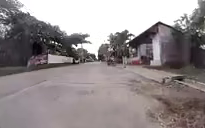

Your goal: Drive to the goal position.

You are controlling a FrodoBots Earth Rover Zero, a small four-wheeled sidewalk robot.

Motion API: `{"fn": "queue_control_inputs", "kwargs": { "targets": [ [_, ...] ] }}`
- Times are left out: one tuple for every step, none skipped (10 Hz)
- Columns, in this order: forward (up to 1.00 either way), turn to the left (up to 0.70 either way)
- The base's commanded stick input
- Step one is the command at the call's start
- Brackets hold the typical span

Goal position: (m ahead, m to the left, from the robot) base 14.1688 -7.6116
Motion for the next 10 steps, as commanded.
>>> {"fn": "queue_control_inputs", "kwargs": {
  "targets": [
    [0.70, -0.03],
    [0.70, 0.00],
    [0.70, -0.17],
    [0.70, -0.27],
    [0.70, -0.27],
    [0.70, -0.27],
    [0.70, -0.27],
    [0.70, -0.27],
    [0.70, -0.27],
    [0.70, -0.14]
  ]
}}
